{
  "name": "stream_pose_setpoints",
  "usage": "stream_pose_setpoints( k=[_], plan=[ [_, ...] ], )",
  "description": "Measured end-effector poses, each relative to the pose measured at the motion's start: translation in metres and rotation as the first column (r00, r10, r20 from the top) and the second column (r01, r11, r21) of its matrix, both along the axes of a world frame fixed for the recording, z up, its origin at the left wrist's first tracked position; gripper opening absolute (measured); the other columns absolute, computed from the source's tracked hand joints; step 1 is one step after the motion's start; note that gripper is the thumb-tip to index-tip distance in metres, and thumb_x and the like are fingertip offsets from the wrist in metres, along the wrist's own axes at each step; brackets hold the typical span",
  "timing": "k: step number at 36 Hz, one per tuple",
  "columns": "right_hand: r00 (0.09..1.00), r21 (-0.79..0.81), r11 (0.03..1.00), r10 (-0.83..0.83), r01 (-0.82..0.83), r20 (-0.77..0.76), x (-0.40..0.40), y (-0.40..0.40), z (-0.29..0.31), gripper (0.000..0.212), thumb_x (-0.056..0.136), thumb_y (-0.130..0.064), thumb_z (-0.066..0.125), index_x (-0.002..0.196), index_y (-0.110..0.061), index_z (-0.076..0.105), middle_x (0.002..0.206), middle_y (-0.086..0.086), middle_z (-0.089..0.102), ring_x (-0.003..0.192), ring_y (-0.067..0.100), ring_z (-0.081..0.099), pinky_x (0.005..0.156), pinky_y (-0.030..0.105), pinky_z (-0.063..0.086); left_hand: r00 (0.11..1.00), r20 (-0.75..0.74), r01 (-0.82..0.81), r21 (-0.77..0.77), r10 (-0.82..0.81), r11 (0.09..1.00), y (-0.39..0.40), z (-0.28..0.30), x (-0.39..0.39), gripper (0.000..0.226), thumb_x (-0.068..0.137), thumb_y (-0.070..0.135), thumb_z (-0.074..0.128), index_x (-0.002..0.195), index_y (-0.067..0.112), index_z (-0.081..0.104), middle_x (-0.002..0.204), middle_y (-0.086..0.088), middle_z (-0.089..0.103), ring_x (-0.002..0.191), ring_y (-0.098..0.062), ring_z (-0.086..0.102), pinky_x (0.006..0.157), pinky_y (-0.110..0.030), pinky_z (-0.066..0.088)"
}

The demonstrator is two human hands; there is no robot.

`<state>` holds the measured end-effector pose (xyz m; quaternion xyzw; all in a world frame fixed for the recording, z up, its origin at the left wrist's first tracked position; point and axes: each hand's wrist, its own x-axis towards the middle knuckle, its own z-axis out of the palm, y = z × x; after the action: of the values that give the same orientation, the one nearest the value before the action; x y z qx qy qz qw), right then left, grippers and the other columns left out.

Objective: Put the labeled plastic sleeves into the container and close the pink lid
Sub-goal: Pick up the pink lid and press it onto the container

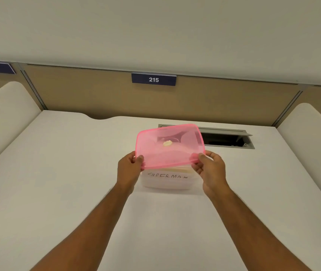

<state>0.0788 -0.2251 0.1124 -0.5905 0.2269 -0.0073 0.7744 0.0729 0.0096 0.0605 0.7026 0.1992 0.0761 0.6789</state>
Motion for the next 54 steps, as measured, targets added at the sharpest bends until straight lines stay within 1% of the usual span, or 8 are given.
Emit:
stream_pose_setpoints(
  k=[9, 14, 20, 29, 34, 41, 48, 54],
  plan=[
    [0.993, -0.509, 0.855, 0.049, -0.096, -0.105, -0.01, -0.014, -0.045, 0.015, 0.092, -0.017, 0.07, 0.105, -0.014, 0.067, 0.093, -0.001, 0.069, 0.087, 0.017, 0.064, 0.075, 0.027, 0.049, 0.998, -0.057, 0.016, 0.392, 0.007, 0.92, 0.0, -0.014, -0.007, 0.014, 0.093, 0.019, 0.059, 0.09, 0.007, 0.065, 0.065, 0.0, 0.042, 0.058, -0.018, 0.037, 0.057, -0.031, 0.033],
    [0.992, -0.589, 0.8, 0.069, -0.119, -0.107, -0.013, -0.016, -0.055, 0.011, 0.092, -0.017, 0.069, 0.103, -0.015, 0.068, 0.088, -0.002, 0.068, 0.081, 0.013, 0.063, 0.07, 0.026, 0.047, 0.998, -0.059, 0.024, 0.456, 0.004, 0.89, -0.003, -0.014, -0.007, 0.034, 0.091, 0.016, 0.063, 0.067, 0.005, 0.042, 0.062, 0.0, 0.027, 0.056, -0.019, 0.026, 0.053, -0.03, 0.025],
    [0.993, -0.606, 0.787, 0.081, -0.115, -0.082, -0.012, -0.018, -0.059, 0.005, 0.091, -0.018, 0.07, 0.095, -0.019, 0.067, 0.083, 0.0, 0.068, 0.077, 0.015, 0.063, 0.068, 0.026, 0.048, 0.995, -0.102, 0.046, 0.448, -0.001, 0.893, -0.001, -0.019, -0.006, 0.021, 0.091, 0.017, 0.064, 0.079, 0.001, 0.061, 0.064, -0.008, 0.048, 0.057, -0.021, 0.04, 0.055, -0.03, 0.035],
    [0.992, -0.606, 0.787, 0.076, -0.119, -0.097, -0.014, -0.022, -0.07, 0.013, 0.09, -0.017, 0.072, 0.103, -0.017, 0.069, 0.085, -0.006, 0.069, 0.08, 0.009, 0.064, 0.073, 0.025, 0.047, 0.996, -0.084, 0.04, 0.447, -0.003, 0.894, -0.001, -0.022, -0.004, 0.026, 0.089, 0.016, 0.068, 0.065, 0.013, 0.057, 0.054, 0.005, 0.041, 0.049, -0.014, 0.038, 0.049, -0.025, 0.034],
    [0.99, -0.597, 0.791, 0.074, -0.13, -0.118, -0.011, -0.024, -0.074, 0.017, 0.09, -0.019, 0.071, 0.106, -0.016, 0.07, 0.086, -0.005, 0.07, 0.081, 0.009, 0.065, 0.072, 0.026, 0.048, 0.996, -0.091, 0.059, 0.432, -0.022, 0.9, 0.001, -0.023, 0.0, 0.01, 0.088, 0.016, 0.065, 0.086, 0.008, 0.07, 0.071, -0.006, 0.065, 0.058, -0.018, 0.058, 0.056, -0.027, 0.045],
    [0.983, -0.613, 0.77, 0.112, -0.18, -0.149, 0.004, -0.026, -0.075, 0.037, 0.093, -0.025, 0.066, 0.128, -0.013, 0.062, 0.102, -0.001, 0.067, 0.09, 0.013, 0.063, 0.077, 0.027, 0.046, 0.982, -0.178, 0.146, 0.488, -0.066, 0.861, 0.001, -0.025, 0.019, 0.049, 0.092, 0.024, 0.057, 0.137, 0.006, 0.052, 0.124, -0.013, 0.052, 0.111, -0.03, 0.057, 0.096, -0.047, 0.051],
    [0.966, -0.709, 0.661, 0.232, -0.245, -0.117, 0.038, -0.021, -0.068, 0.055, 0.099, -0.025, 0.059, 0.15, -0.017, 0.038, 0.143, 0.005, 0.049, 0.123, 0.023, 0.055, 0.096, 0.04, 0.053, 0.984, -0.16, 0.165, 0.612, -0.084, 0.774, -0.008, -0.023, 0.049, 0.057, 0.096, 0.026, 0.057, 0.146, 0.01, 0.035, 0.138, -0.013, 0.044, 0.128, -0.031, 0.045, 0.102, -0.045, 0.042],
    [0.932, -0.819, 0.487, 0.331, -0.304, -0.148, 0.074, -0.011, -0.064, 0.057, 0.103, -0.028, 0.052, 0.154, -0.016, 0.033, 0.153, 0.009, 0.039, 0.138, 0.029, 0.044, 0.112, 0.041, 0.037, 0.971, -0.201, 0.236, 0.706, -0.13, 0.668, -0.013, -0.021, 0.077, 0.06, 0.101, 0.033, 0.05, 0.151, 0.01, 0.026, 0.149, -0.012, 0.038, 0.136, -0.031, 0.038, 0.108, -0.047, 0.037]
  ],
)
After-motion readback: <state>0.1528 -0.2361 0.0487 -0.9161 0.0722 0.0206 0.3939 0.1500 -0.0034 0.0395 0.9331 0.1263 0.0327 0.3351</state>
